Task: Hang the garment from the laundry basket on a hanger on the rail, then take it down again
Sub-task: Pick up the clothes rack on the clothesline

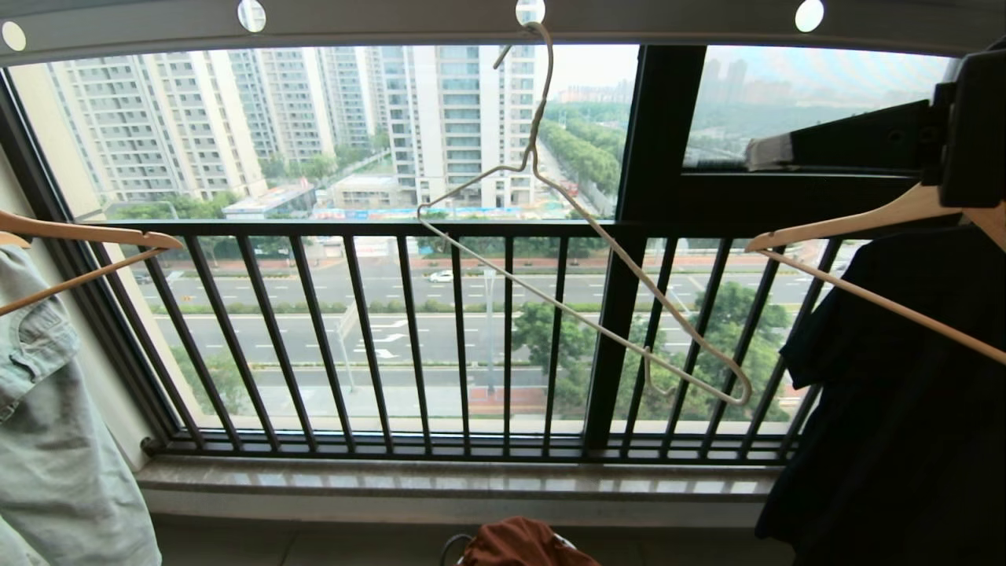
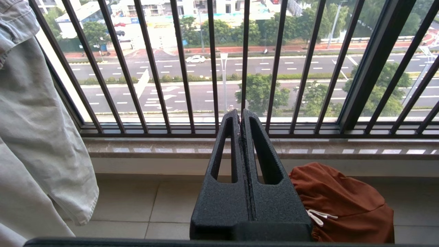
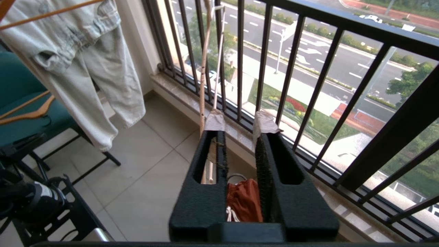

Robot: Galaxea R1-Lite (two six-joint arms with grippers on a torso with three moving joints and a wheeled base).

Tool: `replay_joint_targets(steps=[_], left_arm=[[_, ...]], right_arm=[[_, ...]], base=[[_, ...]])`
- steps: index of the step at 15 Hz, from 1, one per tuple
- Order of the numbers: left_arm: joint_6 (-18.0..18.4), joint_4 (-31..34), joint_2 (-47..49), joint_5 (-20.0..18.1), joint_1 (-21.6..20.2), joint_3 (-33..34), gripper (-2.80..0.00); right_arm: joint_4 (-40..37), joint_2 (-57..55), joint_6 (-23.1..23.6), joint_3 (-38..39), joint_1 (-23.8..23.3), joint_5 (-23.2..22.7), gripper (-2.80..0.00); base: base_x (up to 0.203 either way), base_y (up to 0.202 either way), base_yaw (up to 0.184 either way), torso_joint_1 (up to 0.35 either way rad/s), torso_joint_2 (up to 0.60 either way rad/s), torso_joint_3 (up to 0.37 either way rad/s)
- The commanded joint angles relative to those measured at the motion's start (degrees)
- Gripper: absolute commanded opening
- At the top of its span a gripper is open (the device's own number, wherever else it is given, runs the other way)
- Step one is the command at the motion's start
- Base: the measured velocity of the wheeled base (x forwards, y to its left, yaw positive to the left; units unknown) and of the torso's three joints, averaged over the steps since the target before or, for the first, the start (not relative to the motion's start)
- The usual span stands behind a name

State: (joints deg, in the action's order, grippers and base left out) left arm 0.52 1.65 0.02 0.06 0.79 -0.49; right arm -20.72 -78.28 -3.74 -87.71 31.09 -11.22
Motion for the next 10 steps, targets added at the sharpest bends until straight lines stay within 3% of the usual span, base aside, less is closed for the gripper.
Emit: replay_joint_targets(steps=[1, 10], left_arm=[[0.00, 0.02, -0.01, 0.03, 0.00, -0.04, -2.80], [0.00, 0.02, 0.06, 0.03, 0.00, 0.05, -2.80]], right_arm=[[0.16, -5.86, 0.86, -0.75, 2.06, 0.13, 0.00], [2.09, -12.13, 1.16, -2.61, 8.68, 6.59, 0.00]], base=[[0.000, 0.000, 0.000, 0.000, 0.00, 0.000], [0.000, 0.000, 0.000, 0.000, 0.00, 0.000]])
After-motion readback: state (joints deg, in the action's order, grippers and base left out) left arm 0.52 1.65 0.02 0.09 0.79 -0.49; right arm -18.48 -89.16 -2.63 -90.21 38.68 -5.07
